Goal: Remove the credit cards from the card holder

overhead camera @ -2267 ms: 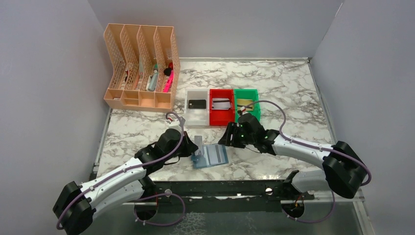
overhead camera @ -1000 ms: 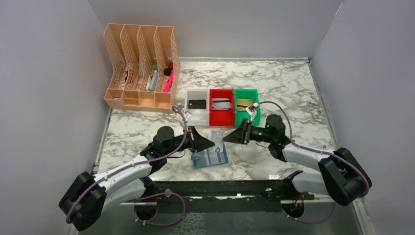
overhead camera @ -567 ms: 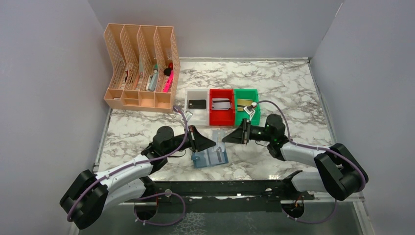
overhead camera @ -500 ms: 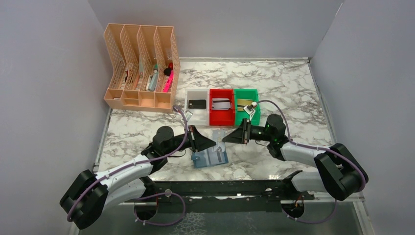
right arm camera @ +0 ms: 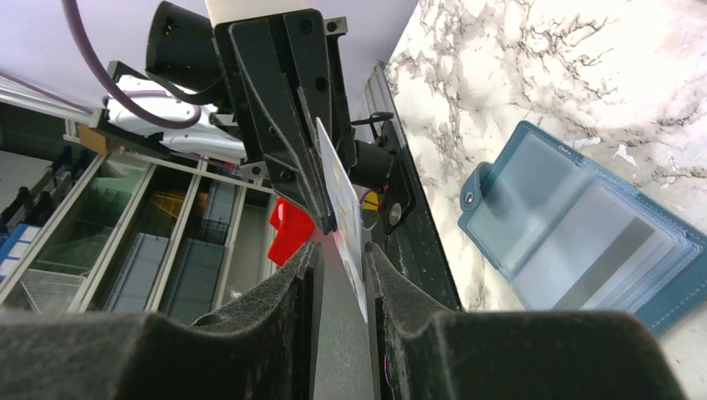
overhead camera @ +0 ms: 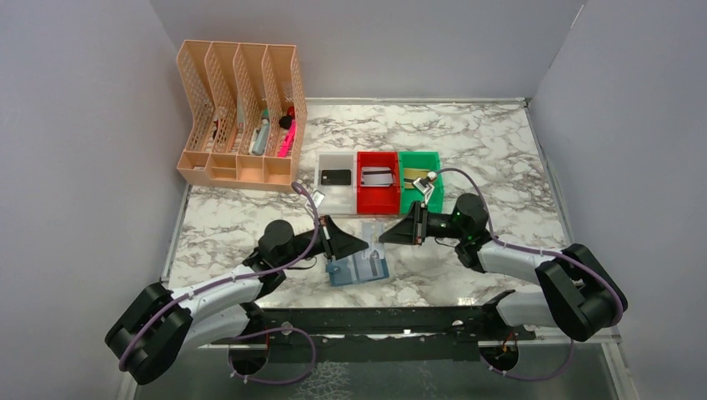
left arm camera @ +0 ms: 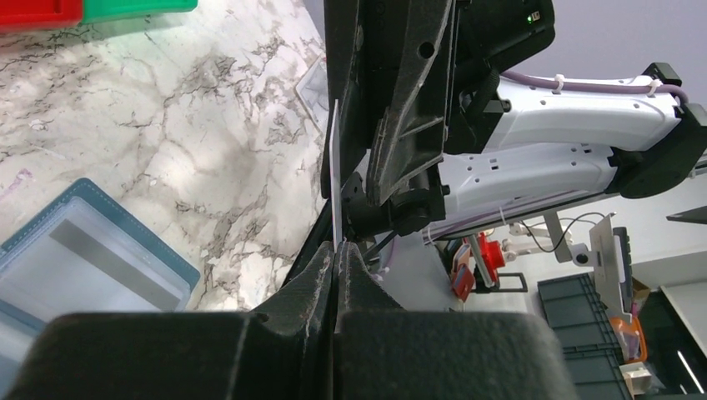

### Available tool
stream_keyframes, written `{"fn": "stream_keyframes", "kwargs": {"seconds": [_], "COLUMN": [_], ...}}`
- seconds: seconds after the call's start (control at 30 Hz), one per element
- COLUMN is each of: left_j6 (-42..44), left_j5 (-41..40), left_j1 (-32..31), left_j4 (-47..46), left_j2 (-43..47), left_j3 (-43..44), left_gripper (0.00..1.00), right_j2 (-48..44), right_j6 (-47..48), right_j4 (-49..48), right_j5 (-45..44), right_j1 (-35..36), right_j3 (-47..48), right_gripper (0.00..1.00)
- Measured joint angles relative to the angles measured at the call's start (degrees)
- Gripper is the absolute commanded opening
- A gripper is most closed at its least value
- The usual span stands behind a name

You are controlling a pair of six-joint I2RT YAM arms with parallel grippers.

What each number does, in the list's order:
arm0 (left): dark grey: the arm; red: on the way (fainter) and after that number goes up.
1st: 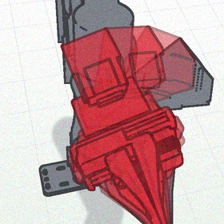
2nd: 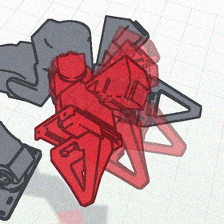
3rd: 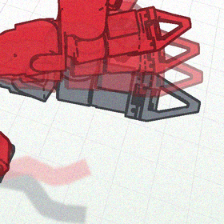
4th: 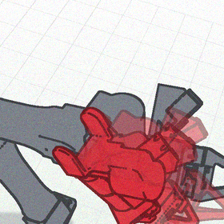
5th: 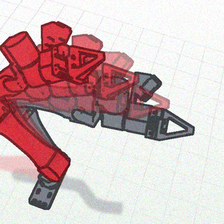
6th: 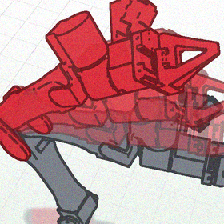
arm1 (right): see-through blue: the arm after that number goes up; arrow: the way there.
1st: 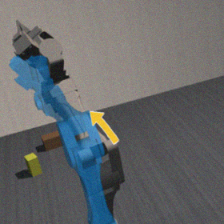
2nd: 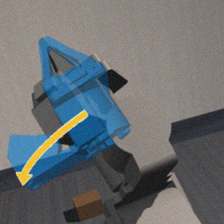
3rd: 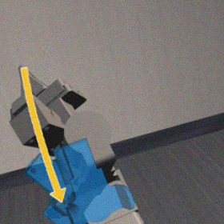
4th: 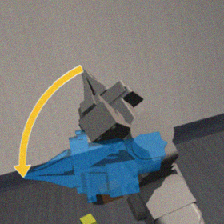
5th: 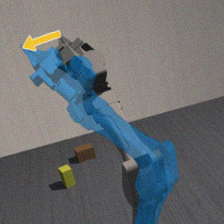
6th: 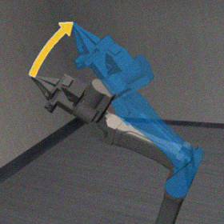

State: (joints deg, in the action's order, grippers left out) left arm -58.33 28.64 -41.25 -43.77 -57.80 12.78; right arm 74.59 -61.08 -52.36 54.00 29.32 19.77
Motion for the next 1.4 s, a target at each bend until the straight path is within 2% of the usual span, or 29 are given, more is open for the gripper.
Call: {"fn": "stream_keyframes", "kwargs": {"seconds": [0.2,0.47,0.6,0.8,1.0,1.07,1.27,1.4], "left_j6": [-0.7,-1.0,-1.1,-1.5,-1.9,-2.1,-1.4,-0.3], "left_j5": [0.3,0.5,0.5,0.5,0.4,0.4,-0.9,-4.4], "left_j1": [0.0,0.0,0.0,0.0,0.0,0.0,0.1,0.3], "left_j4": [-2.3,-3.8,-3.9,-4.5,-4.3,-4.4,-1.2,5.7], "left_j2": [-1.2,-1.9,-1.9,-1.9,-1.8,-1.8,-1.0,3.5], "left_j3": [0.0,0.0,0.0,0.0,0.0,0.0,-0.3,-1.0], "left_gripper": [0.0,0.0,0.0,0.01,0.49,0.62,0.96,0.99], "right_j2": [0.0,0.9,1.2,1.6,1.5,0.8,-5.9,-11.0], "right_j6": [-1.0,-2.6,-3.0,-3.4,-3.1,-2.0,6.7,13.5], "right_j4": [-0.9,-2.4,-3.3,-3.7,-3.5,-1.3,17.0,30.0], "right_j5": [0.6,1.3,1.9,2.0,1.9,1.5,-5.3,-13.9], "right_j1": [0.0,0.0,0.3,0.3,0.4,0.5,0.7,0.7], "right_j3": [0.8,0.8,0.8,0.8,0.8,0.8,3.9,8.6], "right_gripper": [0.24,0.24,0.2,0.03,0.01,0.01,0.01,0.01]}}
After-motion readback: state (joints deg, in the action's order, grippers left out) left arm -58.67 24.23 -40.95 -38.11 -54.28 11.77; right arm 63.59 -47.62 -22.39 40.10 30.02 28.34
